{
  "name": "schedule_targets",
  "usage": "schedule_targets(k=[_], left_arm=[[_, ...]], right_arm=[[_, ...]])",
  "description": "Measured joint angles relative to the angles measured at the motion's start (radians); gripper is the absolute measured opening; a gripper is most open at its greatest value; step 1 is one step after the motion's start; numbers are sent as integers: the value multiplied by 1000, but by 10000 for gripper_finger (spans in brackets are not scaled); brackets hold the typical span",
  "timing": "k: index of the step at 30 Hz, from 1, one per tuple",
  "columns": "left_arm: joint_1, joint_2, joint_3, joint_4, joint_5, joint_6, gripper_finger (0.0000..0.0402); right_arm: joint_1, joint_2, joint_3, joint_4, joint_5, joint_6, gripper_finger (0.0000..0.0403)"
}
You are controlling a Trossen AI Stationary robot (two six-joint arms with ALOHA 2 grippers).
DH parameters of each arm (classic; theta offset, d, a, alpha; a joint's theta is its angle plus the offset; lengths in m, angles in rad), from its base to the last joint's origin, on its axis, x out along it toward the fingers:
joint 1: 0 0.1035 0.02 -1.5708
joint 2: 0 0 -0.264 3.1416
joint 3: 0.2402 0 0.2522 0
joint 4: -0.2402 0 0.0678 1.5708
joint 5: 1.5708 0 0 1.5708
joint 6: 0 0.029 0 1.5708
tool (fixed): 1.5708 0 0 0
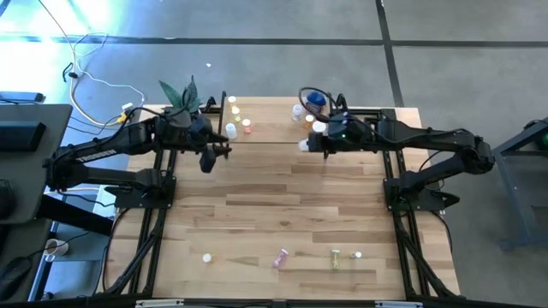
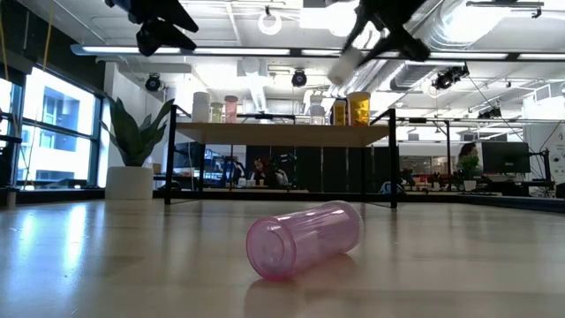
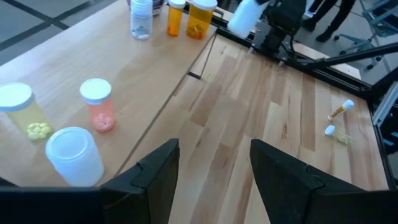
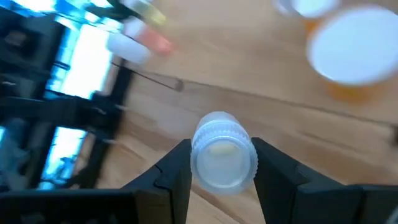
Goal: Pick and place medicine bottles onto shelf by color
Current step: Put the small transparent pill bottle on the shelf
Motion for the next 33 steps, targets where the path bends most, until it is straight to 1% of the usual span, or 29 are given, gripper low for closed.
schedule_targets(k=[3,7,13,18,22,24,28,33], left_arm=[[12,3,0,-1,0,0,186],[25,3,0,-4,0,14,186],[26,3,0,-6,0,33,186],[26,3,0,-6,-5,60,186],[27,3,0,-6,-12,77,186],[32,3,0,-6,-34,78,186],[57,3,0,-6,-54,77,186],[92,3,0,-19,-54,52,186]], right_arm=[[-4,4,3,100,14,-58,129],[-27,15,4,246,6,-155,129],[-77,16,3,333,0,-268,129],[-136,17,7,392,-66,-366,129],[-191,24,87,344,-98,-483,129],[-221,36,145,281,-102,-541,129],[-274,94,273,111,-131,-628,129],[-301,222,442,-146,-201,-702,129]])
